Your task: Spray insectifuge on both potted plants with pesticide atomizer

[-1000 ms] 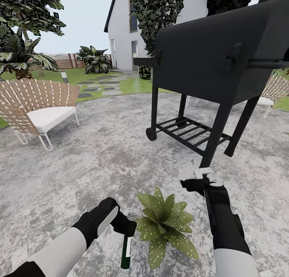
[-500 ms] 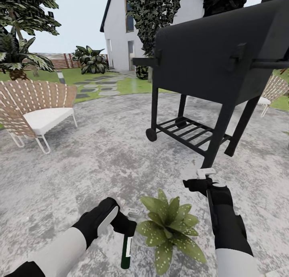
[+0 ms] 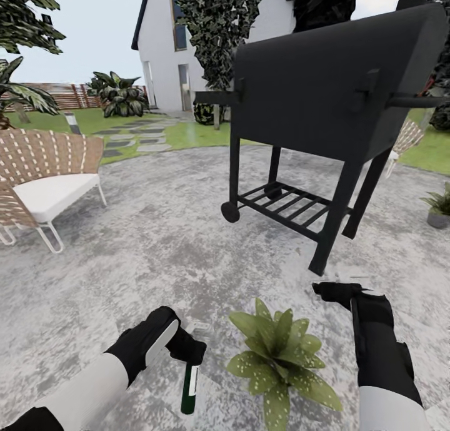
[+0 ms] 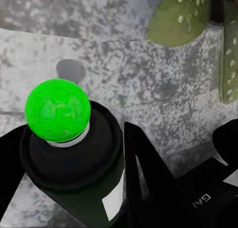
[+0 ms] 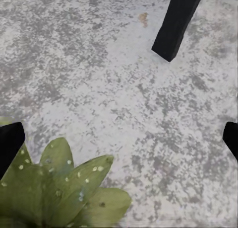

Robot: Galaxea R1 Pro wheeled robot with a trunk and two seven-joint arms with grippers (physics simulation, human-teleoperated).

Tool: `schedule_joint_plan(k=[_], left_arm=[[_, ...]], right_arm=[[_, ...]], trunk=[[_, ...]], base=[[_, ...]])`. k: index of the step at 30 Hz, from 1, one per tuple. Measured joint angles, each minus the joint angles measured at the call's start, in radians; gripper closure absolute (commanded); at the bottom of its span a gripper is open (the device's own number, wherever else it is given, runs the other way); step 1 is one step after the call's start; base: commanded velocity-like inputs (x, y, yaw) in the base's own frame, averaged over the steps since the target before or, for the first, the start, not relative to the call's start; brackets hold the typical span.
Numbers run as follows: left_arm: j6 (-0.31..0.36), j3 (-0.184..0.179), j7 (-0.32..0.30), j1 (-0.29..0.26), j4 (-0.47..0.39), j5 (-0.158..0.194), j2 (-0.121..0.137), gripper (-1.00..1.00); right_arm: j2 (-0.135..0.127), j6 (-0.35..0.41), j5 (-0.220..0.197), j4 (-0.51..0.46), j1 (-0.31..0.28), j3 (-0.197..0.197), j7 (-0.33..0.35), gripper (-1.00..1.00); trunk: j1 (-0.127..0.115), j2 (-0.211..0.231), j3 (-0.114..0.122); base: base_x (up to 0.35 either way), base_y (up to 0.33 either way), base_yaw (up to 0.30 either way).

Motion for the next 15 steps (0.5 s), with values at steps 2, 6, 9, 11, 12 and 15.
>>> schedule_joint_plan(k=[2, 6, 9, 11, 12, 15], left_arm=[[0.001, 0.002, -0.001, -0.002, -0.012, 0.011, 0.005, 1.0], [0.001, 0.0, -0.006, -0.006, -0.036, 0.009, 0.004, 1.0], [0.003, -0.006, -0.002, -0.006, -0.039, 0.007, 0.004, 1.0], [0.004, -0.01, 0.001, -0.006, -0.039, -0.033, -0.001, 1.0], [0.003, -0.009, 0.001, -0.006, -0.038, -0.078, -0.003, 1.0], [0.005, -0.005, -0.005, -0.006, -0.034, -0.133, -0.011, 1.0]], right_arm=[[-0.01, 0.008, -0.006, 0.0, 0.0, -0.004, 0.001, -1.0], [-0.012, 0.01, -0.007, 0.0, 0.0, -0.004, 0.001, -1.0], [-0.012, 0.011, -0.007, 0.0, 0.0, -0.004, 0.001, -1.0], [-0.012, 0.011, -0.007, 0.0, 0.0, -0.004, 0.001, -1.0], [-0.012, 0.011, -0.007, 0.0, 0.0, -0.004, 0.001, -1.0], [-0.012, 0.022, -0.007, 0.0, 0.0, -0.004, 0.001, -1.0]], trunk=[[0.0, 0.0, 0.001], [0.0, 0.0, 0.004], [0.0, 0.0, 0.006], [0.0, 0.0, 0.008], [0.0, 0.0, 0.009], [0.0, 0.0, 0.01]], base=[[0.272, 0.184, -0.276], [0.305, 0.068, -0.276], [0.121, 0.006, -0.275], [0.021, 0.001, -0.276], [0.001, 0.0, -0.28], [0.0, 0.179, -0.28]])
